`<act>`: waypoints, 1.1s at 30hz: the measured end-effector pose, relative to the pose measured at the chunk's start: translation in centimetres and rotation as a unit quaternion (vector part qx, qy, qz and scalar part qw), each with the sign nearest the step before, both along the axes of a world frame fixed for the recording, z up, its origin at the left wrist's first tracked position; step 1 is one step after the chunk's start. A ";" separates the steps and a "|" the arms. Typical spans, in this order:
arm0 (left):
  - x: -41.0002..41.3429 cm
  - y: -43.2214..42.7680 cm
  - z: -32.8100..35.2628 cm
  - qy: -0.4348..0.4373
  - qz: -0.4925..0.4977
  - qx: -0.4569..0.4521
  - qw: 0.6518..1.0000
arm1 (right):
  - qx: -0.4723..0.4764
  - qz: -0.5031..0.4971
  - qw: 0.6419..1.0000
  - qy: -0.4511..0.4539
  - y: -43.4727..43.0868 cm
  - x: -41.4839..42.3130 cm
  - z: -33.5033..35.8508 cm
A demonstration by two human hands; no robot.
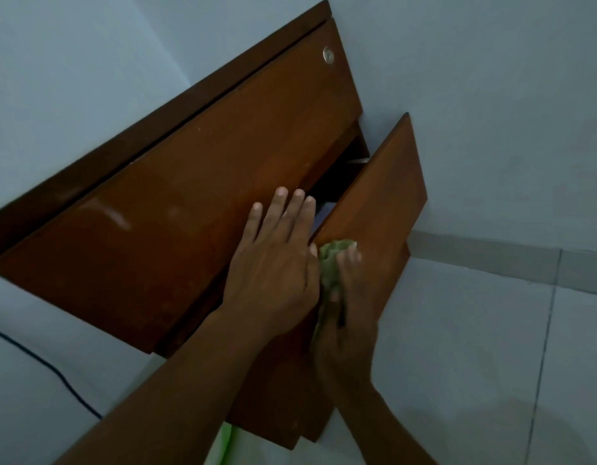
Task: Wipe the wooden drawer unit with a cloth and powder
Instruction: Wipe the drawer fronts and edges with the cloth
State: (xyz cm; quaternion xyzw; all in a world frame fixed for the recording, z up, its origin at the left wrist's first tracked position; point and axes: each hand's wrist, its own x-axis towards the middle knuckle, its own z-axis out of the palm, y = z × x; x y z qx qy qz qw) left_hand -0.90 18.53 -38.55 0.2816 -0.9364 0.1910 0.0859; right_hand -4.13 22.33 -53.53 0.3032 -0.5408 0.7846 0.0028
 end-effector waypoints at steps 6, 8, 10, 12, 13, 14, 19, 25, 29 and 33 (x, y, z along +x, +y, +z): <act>1.2 -1.9 -0.1 -0.025 0.024 -0.064 0.997 | 0.085 0.013 0.994 0.070 -4.1 -2.1 -1.8; 1.5 -2.6 -0.1 -0.057 0.025 -0.095 0.994 | 0.090 0.016 0.995 0.039 -5.9 -3.6 -1.6; 1.8 -2.9 -0.8 -0.088 0.022 -0.113 0.989 | 0.082 0.019 0.996 0.016 -7.6 -4.4 -1.8; 2.2 -2.9 -2.1 -0.113 0.018 -0.113 0.987 | 0.072 0.012 0.997 0.003 -8.9 -4.7 -2.1; 2.4 -2.9 -2.7 -0.126 0.016 -0.112 0.985 | 0.068 0.009 0.998 -0.008 -9.4 -4.7 -2.3; 2.7 -3.1 -3.1 -0.139 0.016 -0.116 0.983 | 0.066 0.007 0.998 -0.021 -9.7 -4.5 -2.4; 3.4 -3.5 -2.9 -0.174 0.010 -0.133 0.976 | 0.061 -0.023 0.997 -0.033 -10.4 -4.4 -3.0; 5.0 -2.5 0.1 -0.227 -0.012 -0.194 0.954 | 0.116 -0.042 0.979 -0.161 -10.0 -5.5 -4.9; 7.2 -2.5 3.7 -0.230 0.005 -0.247 0.941 | 0.068 -0.046 0.986 -0.144 -6.1 -1.8 -3.0; 8.8 -2.3 3.4 -0.250 0.005 -0.251 0.935 | -0.010 0.046 0.999 0.002 -0.9 9.7 -3.5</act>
